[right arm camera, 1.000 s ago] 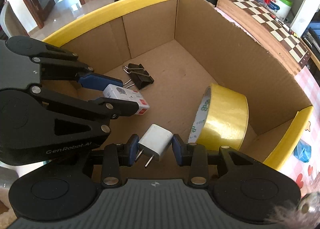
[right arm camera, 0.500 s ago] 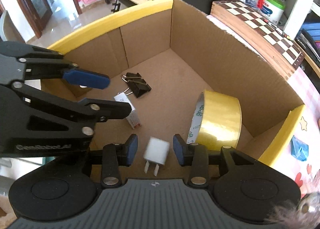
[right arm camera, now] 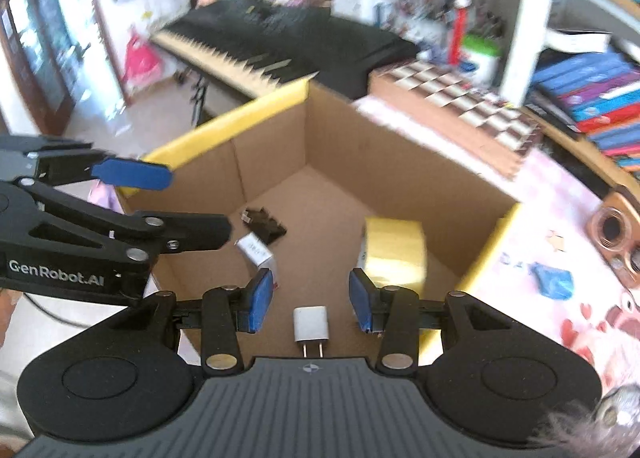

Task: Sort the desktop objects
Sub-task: 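Open the right gripper to drop the charger while the left gripper releases the small box into the box, then withdraw both grippers up and away from the yellow box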

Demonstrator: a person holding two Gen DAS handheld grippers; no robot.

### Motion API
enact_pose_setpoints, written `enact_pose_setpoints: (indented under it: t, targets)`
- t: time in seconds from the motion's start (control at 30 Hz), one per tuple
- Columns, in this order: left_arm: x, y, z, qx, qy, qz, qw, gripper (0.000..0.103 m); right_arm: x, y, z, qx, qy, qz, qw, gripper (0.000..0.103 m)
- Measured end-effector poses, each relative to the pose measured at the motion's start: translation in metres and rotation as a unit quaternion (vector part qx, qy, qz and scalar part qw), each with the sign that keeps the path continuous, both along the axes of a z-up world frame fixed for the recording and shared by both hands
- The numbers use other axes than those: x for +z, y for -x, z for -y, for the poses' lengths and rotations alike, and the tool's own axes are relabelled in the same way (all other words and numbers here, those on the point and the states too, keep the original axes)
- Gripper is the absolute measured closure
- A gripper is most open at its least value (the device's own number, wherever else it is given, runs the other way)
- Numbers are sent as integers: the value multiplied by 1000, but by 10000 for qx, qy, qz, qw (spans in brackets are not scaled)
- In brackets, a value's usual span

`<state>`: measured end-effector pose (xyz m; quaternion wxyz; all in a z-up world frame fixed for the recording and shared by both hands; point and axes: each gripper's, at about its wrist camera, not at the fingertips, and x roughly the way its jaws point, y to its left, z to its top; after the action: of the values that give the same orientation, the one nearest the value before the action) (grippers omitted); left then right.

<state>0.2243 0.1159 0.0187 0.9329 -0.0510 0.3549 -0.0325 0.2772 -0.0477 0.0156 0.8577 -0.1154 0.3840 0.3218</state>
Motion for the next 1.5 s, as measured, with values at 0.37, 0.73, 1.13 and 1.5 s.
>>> enact_pose_setpoints:
  t: [0.37,0.73,1.13,1.5]
  targets:
    - [32,58,4,103,-348,792,9962,17,34,61,41,-1379,-387,981,9848,63]
    - [40,114,1,196,-423,1149,9923,13,35,140,59,-2439,-676,1489,9559,62]
    - [17,165,6,81,-314,867,9957,12,8,216,60,-3039,-606,1292,9420,60]
    - [1,198,10,3,-318,691,9971,12,-9,256,48,-3072,-382,1223,9430,60]
